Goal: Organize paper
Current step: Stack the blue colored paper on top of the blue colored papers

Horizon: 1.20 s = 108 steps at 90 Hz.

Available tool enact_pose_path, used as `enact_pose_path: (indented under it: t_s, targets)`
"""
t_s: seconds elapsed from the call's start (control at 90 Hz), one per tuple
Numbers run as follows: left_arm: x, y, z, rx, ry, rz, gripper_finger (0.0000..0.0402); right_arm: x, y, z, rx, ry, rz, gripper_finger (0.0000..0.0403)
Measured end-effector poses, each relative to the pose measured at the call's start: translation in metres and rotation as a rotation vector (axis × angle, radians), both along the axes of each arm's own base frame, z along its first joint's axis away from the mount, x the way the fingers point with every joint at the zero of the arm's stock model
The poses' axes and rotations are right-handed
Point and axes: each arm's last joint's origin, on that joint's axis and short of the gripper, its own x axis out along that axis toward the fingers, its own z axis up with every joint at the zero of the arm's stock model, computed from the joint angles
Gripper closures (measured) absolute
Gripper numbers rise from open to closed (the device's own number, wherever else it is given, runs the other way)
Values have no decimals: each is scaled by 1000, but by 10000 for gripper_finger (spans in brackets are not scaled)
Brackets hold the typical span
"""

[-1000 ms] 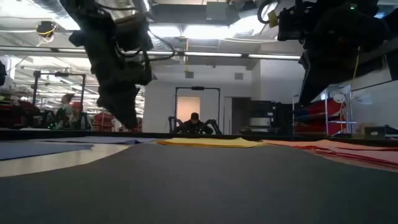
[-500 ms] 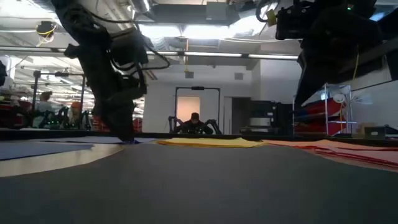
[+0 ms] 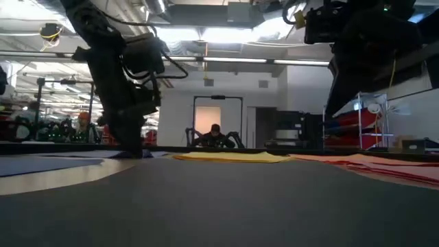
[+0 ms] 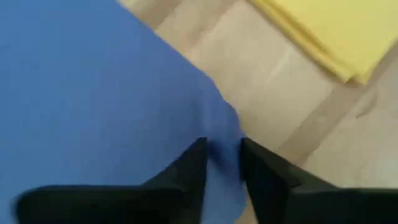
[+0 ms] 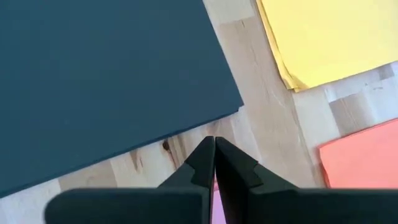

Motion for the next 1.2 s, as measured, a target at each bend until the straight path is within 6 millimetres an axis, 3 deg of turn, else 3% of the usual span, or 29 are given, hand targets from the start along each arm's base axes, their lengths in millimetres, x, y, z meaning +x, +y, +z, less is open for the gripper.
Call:
enact_pose_path:
  t_s: [0.089,0.278,0.656,0.933,1.2]
  targets:
    - [5,-1,16,-47,-46,-13,392,0,0,0,0,0,0,403]
    - [0,-7,43,-182,-86,42,401,0,0,0,-1,3,5,403]
    - [-43,-57,92,-318,-94,116,401,0,0,0,-20,12,48,403]
    - [-62,-98,101,-349,-163,255,401,0,0,0,-41,24,100,403]
    - [-70,-141,95,-383,-233,391,401,0,1,0,-39,41,155,403]
